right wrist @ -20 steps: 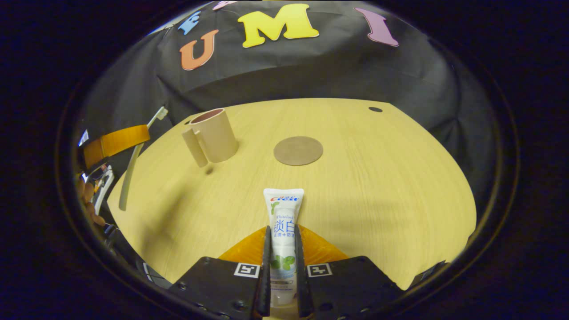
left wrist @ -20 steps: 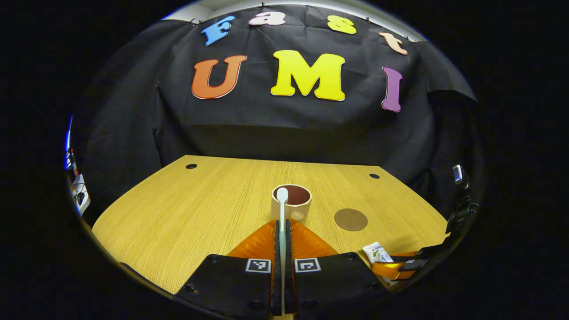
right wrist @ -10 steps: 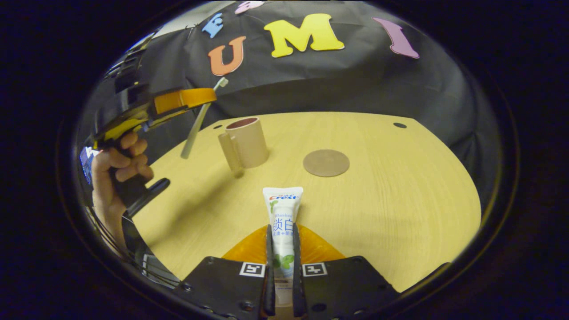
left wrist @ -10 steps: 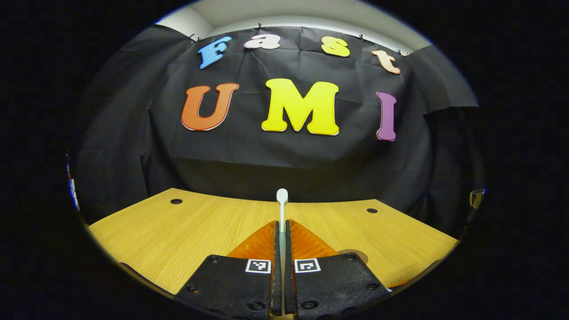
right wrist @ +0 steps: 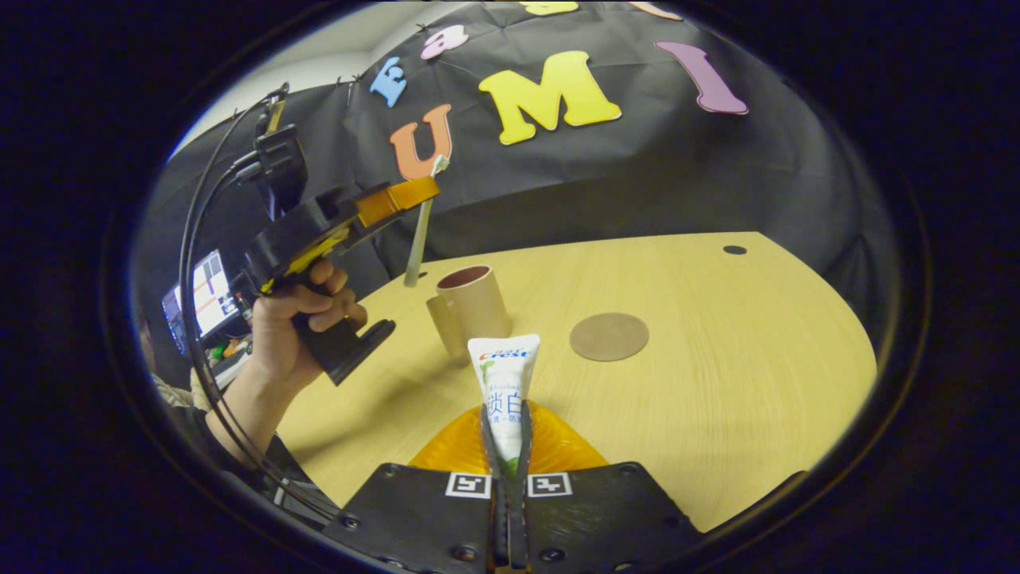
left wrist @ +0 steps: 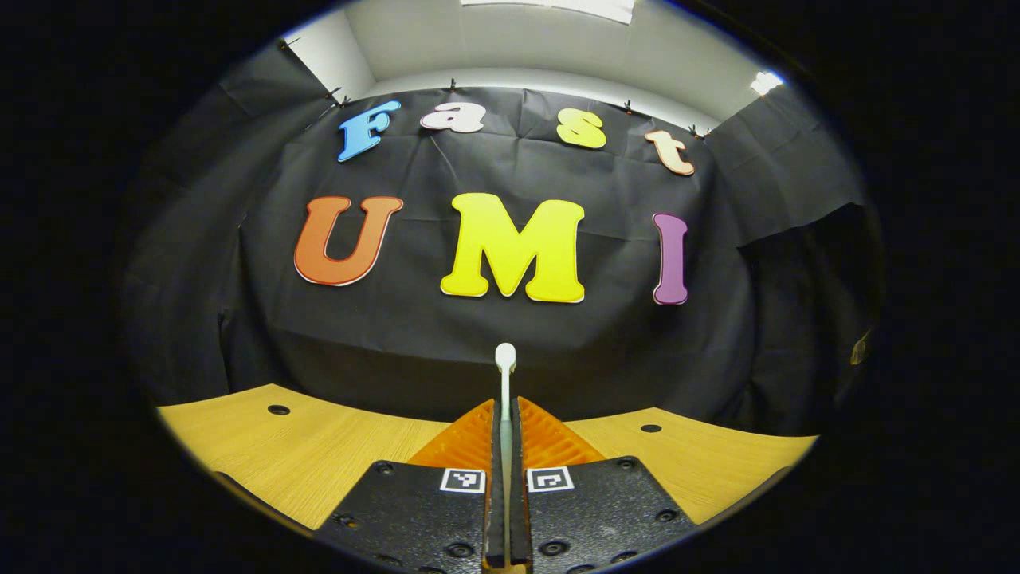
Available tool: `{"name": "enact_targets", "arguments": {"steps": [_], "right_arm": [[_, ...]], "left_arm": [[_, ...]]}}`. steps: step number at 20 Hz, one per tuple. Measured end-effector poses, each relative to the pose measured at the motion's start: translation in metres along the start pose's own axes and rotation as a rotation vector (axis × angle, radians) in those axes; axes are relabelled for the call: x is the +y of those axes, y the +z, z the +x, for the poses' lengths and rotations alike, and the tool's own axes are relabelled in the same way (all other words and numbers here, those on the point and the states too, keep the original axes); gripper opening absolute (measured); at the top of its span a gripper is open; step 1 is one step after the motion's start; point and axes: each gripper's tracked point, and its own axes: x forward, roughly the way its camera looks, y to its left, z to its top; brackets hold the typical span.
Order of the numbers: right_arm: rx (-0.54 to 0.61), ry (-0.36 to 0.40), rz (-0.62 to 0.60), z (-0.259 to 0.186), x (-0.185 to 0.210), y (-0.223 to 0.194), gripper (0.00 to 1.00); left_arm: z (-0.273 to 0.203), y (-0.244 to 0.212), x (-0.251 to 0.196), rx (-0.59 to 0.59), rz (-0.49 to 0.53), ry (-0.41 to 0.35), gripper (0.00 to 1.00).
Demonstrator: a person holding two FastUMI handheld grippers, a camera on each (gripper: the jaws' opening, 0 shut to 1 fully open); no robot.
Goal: Put the toothbrush and toothpaste on the desktop into the cup, then pick up the cup and place it on the coaster on the desktop.
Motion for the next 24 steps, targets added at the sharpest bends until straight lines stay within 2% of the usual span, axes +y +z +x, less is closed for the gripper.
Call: {"name": "enact_targets", "arguments": {"steps": [3,9,22,23,24], "right_arm": [[-0.009,0.032,-0.012,-0.001,0.005,0.004,0.02],[-0.035,0.068,-0.022,-0.002,0.008,0.013,0.02],[-0.051,0.064,-0.012,-0.005,0.003,0.019,0.02],[-0.054,0.063,-0.016,-0.005,0.003,0.020,0.02],[-0.057,0.064,-0.019,-0.006,0.004,0.021,0.02]], "left_arm": [[0.017,0.004,0.000,-0.048,-0.023,-0.016,0.05],[0.036,-0.007,0.004,-0.042,0.011,-0.023,0.06],[0.028,-0.030,0.007,0.043,-0.019,-0.024,0.09],[0.027,-0.034,0.006,0.061,-0.012,-0.026,0.29],[0.023,-0.037,0.003,0.084,-0.005,-0.034,0.44]]}}
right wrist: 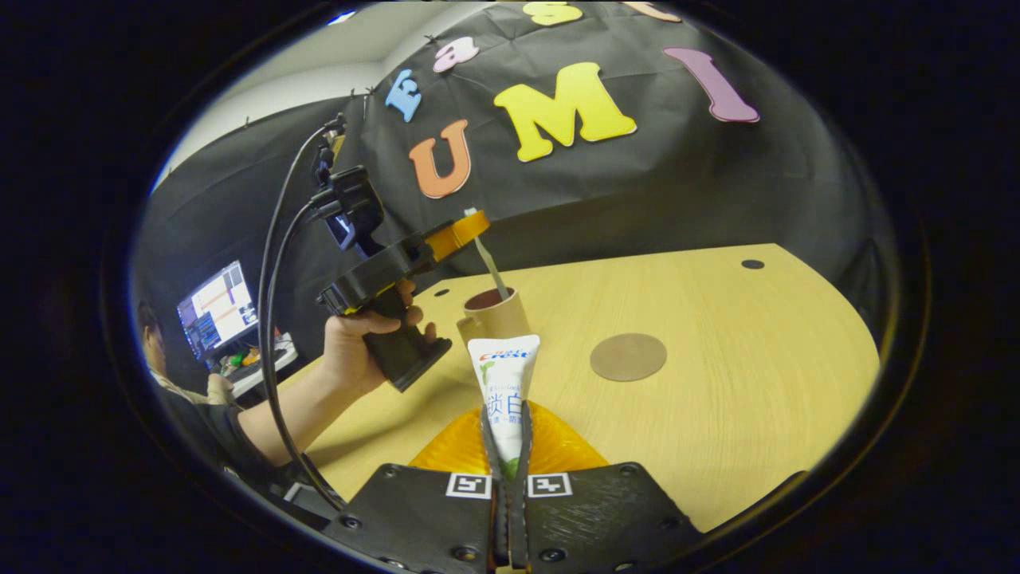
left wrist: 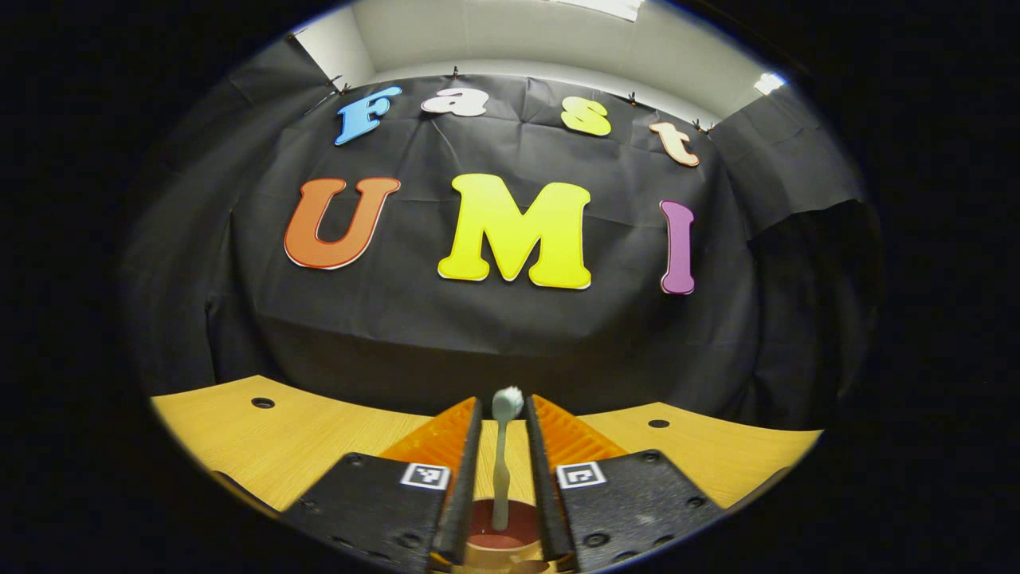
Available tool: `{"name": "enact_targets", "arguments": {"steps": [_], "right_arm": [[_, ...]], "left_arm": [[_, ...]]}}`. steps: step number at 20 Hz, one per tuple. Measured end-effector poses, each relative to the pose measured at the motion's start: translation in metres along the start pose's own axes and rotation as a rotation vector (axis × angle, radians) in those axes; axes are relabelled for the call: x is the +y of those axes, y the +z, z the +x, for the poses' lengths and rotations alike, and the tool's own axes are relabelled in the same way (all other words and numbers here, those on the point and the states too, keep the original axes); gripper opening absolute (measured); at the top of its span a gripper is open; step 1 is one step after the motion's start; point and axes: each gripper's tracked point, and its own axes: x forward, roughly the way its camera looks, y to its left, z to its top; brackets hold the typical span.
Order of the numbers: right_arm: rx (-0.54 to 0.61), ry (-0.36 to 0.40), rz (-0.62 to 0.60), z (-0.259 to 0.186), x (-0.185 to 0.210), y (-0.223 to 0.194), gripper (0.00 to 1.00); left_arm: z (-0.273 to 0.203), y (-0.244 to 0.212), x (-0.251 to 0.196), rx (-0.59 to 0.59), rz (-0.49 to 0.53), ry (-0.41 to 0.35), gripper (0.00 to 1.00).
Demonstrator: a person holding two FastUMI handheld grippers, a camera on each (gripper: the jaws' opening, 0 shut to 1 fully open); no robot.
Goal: Put the toothbrush and toothpaste on the desktop into the cup, then pick up the cup and place it on the coaster on the desktop.
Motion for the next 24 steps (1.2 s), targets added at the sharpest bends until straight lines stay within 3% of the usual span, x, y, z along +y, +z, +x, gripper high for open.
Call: {"name": "enact_targets", "arguments": {"steps": [2,3,5,7,9,10,11,16,17,18,19,20,21,22,24], "right_arm": [[-0.006,0.004,-0.006,-0.003,0.002,0.002,0.02],[-0.012,0.003,-0.013,-0.005,0.004,0.004,0.02],[-0.021,0.005,-0.027,-0.008,0.011,0.006,0.02],[-0.036,0.011,-0.041,-0.008,0.015,0.012,0.02],[-0.051,0.017,-0.061,-0.005,0.021,0.020,0.02],[-0.059,0.021,-0.070,-0.002,0.024,0.024,0.02],[-0.069,0.026,-0.079,0.002,0.027,0.030,0.02],[-0.139,0.049,-0.142,0.028,0.052,0.068,0.02],[-0.155,0.053,-0.147,0.035,0.056,0.077,0.02],[-0.179,0.055,-0.152,0.042,0.060,0.087,0.02],[-0.204,0.054,-0.160,0.050,0.063,0.099,0.02],[-0.234,0.053,-0.172,0.059,0.066,0.111,0.02],[-0.265,0.045,-0.185,0.069,0.067,0.124,0.02],[-0.295,0.038,-0.190,0.079,0.067,0.136,0.02],[-0.356,0.036,-0.170,0.102,0.069,0.159,0.02]], "left_arm": [[-0.004,-0.002,0.006,0.023,0.015,0.024,0.74],[-0.006,-0.004,0.009,0.028,0.018,0.037,0.83],[-0.010,-0.003,0.013,0.032,0.015,0.054,0.86],[-0.018,-0.001,0.018,0.037,0.017,0.071,0.98],[-0.026,0.003,0.024,0.036,0.024,0.089,0.98],[-0.032,0.006,0.029,0.035,0.026,0.099,0.89],[-0.039,0.009,0.033,0.035,0.030,0.111,0.98],[-0.082,0.020,0.059,0.028,0.023,0.160,0.98],[-0.092,0.021,0.064,0.029,0.027,0.170,0.89],[-0.102,0.021,0.070,0.029,0.031,0.182,0.89],[-0.112,0.021,0.075,0.033,0.035,0.192,0.98],[-0.122,0.021,0.080,0.034,0.036,0.202,0.98],[-0.131,0.021,0.085,0.036,0.035,0.211,0.89],[-0.141,0.020,0.090,0.038,0.032,0.221,0.98],[-0.158,0.016,0.097,0.048,0.017,0.236,0.98]]}}
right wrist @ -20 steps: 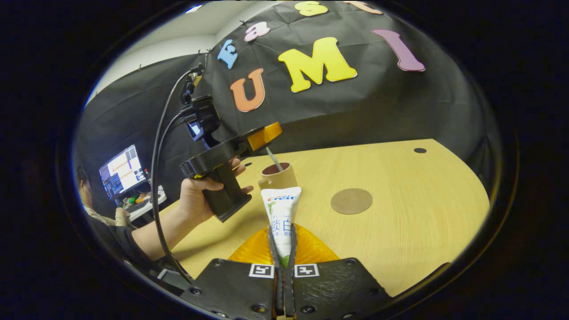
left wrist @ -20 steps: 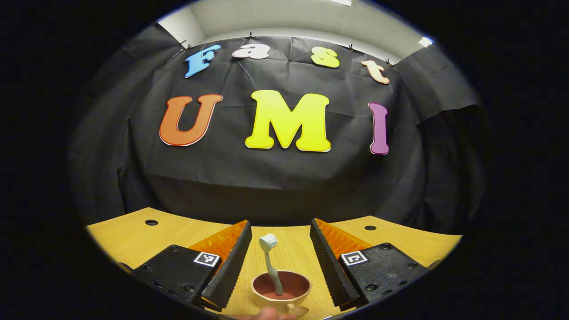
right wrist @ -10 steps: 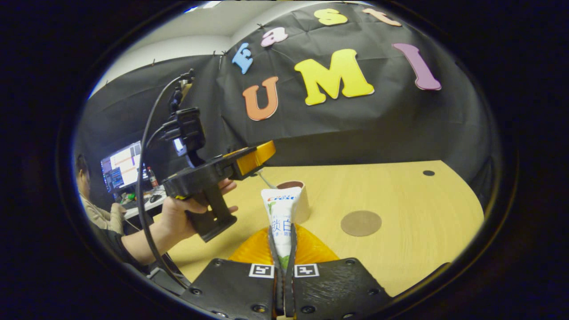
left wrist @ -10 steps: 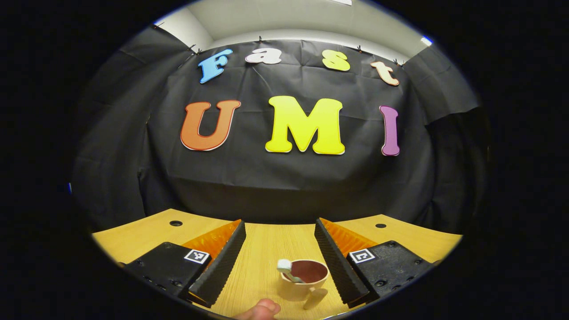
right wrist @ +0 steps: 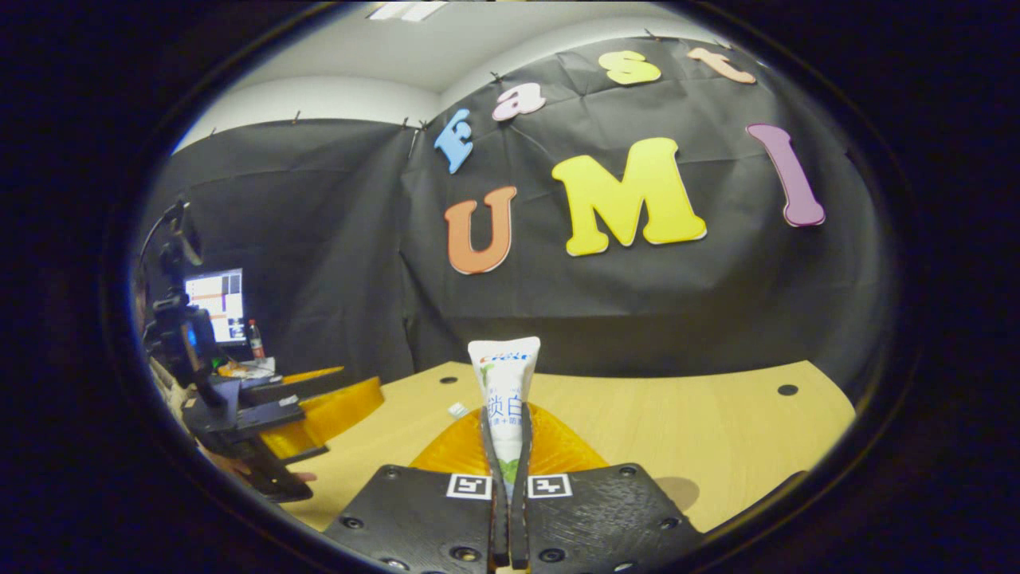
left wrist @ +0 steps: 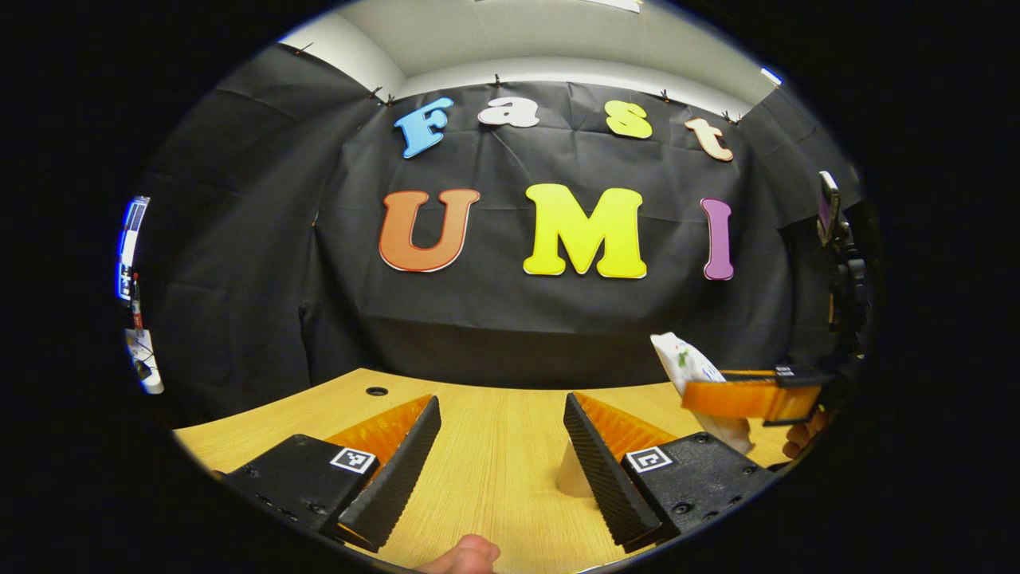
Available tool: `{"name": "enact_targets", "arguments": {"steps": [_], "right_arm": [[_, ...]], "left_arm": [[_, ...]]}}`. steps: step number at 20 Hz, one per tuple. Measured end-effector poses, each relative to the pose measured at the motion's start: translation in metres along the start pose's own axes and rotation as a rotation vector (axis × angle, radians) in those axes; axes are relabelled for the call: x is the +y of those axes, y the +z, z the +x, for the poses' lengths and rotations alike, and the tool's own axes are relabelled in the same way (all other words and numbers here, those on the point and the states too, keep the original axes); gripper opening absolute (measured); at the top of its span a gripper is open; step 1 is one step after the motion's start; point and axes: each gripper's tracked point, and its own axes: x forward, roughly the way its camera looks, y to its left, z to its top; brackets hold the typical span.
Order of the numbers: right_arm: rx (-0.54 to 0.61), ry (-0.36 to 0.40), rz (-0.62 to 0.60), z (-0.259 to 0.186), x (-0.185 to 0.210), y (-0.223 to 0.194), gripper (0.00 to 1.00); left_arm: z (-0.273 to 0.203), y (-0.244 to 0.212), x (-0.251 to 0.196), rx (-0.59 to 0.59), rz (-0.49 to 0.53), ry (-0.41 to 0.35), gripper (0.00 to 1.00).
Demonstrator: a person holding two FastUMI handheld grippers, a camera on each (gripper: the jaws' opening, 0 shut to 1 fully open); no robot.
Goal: Put the toothbrush and toothpaste on the desktop into the cup, then pick up the cup and place it on the coaster on the desktop.
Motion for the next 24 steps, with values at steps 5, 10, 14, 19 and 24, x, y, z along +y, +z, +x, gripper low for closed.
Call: {"name": "enact_targets", "arguments": {"steps": [5,10,14,19,24], "right_arm": [[-0.100,-0.018,0.000,0.052,-0.006,0.020,0.02],[-0.117,-0.019,0.071,0.085,-0.008,0.014,0.01],[-0.086,-0.006,0.075,0.103,-0.002,-0.007,0.03],[-0.090,-0.010,0.049,0.110,-0.002,-0.016,0.02],[-0.044,-0.016,0.067,0.114,-0.004,-0.031,0.13]], "left_arm": [[-0.023,-0.008,0.016,0.033,-0.013,0.027,0.98],[-0.036,-0.007,0.023,0.029,-0.012,0.044,0.98],[-0.038,-0.018,0.025,0.050,-0.007,0.046,0.98],[-0.036,-0.029,0.030,0.077,-0.031,0.049,0.98],[-0.033,-0.037,0.035,0.100,-0.047,0.058,0.98]]}}
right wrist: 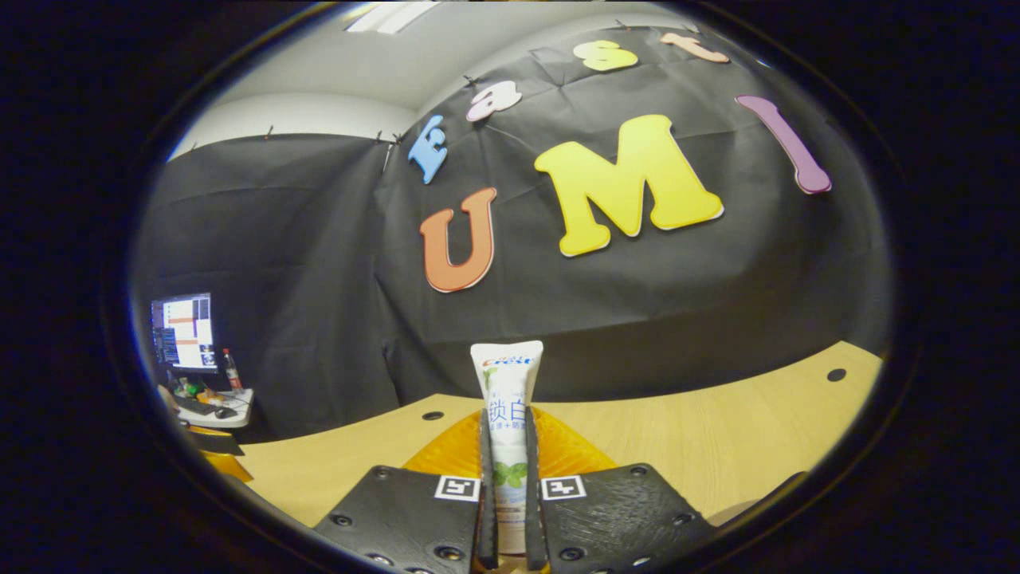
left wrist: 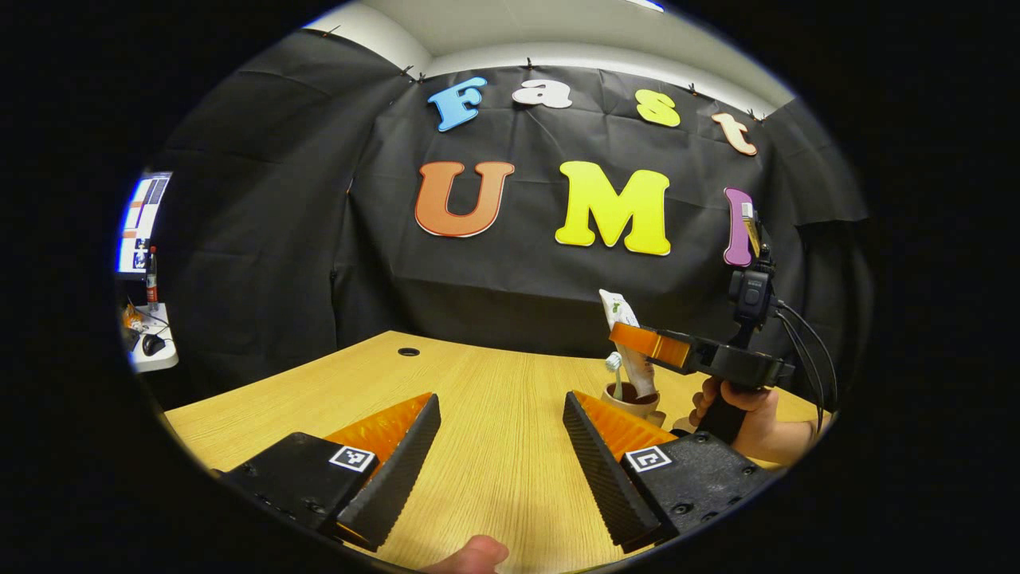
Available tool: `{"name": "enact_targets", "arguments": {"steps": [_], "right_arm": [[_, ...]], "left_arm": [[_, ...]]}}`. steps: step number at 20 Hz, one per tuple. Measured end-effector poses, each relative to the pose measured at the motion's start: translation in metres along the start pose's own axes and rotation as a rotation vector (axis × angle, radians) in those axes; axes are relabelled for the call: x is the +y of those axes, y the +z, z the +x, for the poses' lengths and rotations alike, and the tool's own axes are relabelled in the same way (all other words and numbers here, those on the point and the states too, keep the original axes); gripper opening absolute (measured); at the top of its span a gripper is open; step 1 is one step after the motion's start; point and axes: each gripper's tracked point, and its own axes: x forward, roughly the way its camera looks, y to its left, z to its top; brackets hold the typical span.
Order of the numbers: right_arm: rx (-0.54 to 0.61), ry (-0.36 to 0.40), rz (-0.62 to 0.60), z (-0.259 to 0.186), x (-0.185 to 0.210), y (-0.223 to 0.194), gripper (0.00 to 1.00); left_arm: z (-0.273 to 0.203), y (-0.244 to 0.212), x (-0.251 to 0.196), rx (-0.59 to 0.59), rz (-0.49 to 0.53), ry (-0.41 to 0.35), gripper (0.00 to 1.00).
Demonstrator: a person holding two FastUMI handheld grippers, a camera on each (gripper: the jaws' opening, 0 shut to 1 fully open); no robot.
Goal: Put the toothbrush and toothpaste on the desktop into the cup, then pick up the cup and place it on the coaster on the desktop.
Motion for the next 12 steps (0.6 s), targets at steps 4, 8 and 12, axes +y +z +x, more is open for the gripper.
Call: {"name": "enact_targets", "arguments": {"steps": [4,8,12], "right_arm": [[0.003,0.021,-0.024,-0.007,0.004,-0.002,0.19],[-0.036,0.040,-0.023,-0.022,0.013,0.012,0.43],[-0.085,0.024,-0.061,-0.049,0.015,0.031,0.86]], "left_arm": [[0.002,-0.003,-0.004,0.012,-0.003,-0.008,0.98],[0.000,-0.002,-0.009,0.009,-0.003,-0.012,0.98],[-0.001,-0.004,-0.013,0.042,0.019,0.019,0.98]]}}
